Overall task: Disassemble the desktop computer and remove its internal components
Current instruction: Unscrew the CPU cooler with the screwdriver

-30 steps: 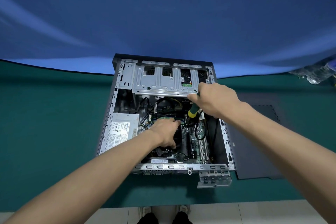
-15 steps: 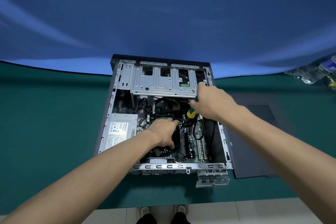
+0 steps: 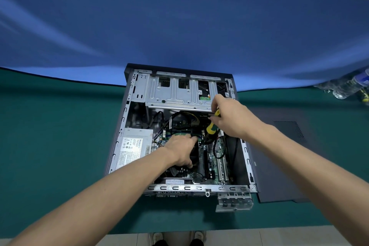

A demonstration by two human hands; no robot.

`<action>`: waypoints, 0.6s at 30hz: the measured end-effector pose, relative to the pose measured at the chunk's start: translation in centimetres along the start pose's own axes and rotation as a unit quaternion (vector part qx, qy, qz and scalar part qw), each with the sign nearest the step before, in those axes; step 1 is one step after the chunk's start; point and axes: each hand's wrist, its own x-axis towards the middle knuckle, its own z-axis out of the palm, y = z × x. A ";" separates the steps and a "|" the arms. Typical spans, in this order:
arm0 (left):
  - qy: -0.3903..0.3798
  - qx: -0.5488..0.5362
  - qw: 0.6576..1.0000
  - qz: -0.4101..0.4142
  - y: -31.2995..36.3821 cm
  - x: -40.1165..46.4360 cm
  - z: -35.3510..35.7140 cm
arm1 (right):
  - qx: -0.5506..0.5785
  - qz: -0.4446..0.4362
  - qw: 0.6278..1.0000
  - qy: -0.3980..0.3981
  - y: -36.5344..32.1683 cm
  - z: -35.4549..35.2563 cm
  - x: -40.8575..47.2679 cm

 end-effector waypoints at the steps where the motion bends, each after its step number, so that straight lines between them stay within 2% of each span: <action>1: 0.000 0.000 1.000 0.000 0.0 0.0 0.0 | 0.017 -0.008 1.000 -0.012 -0.1 -0.1 -0.1; 3: 0.000 0.000 1.000 0.000 0.0 0.0 0.0 | 0.010 0.014 1.000 0.004 -0.2 0.1 -0.1; 6: 0.002 0.005 1.000 -0.001 0.1 -0.1 -0.1 | -0.067 0.069 0.994 0.055 -0.3 0.1 -0.1; 10: 0.002 0.000 1.000 -0.001 0.0 0.0 0.0 | 0.042 0.021 0.999 -0.026 0.0 -0.4 0.4; 11: 0.002 0.000 1.000 -0.001 0.0 -0.1 0.0 | 0.040 0.026 0.998 -0.033 -0.1 -0.5 0.3; 14: 0.002 0.002 1.000 0.000 0.0 -0.1 0.1 | -0.064 0.072 0.995 0.020 -0.4 -0.3 0.2; 16: 0.003 0.001 1.000 0.001 0.0 -0.1 0.0 | -0.060 0.045 0.997 0.021 -0.2 -0.3 0.3; 18: 0.005 -0.002 1.000 0.001 0.0 -0.1 0.0 | 0.021 -0.009 0.999 -0.024 0.0 -0.6 0.4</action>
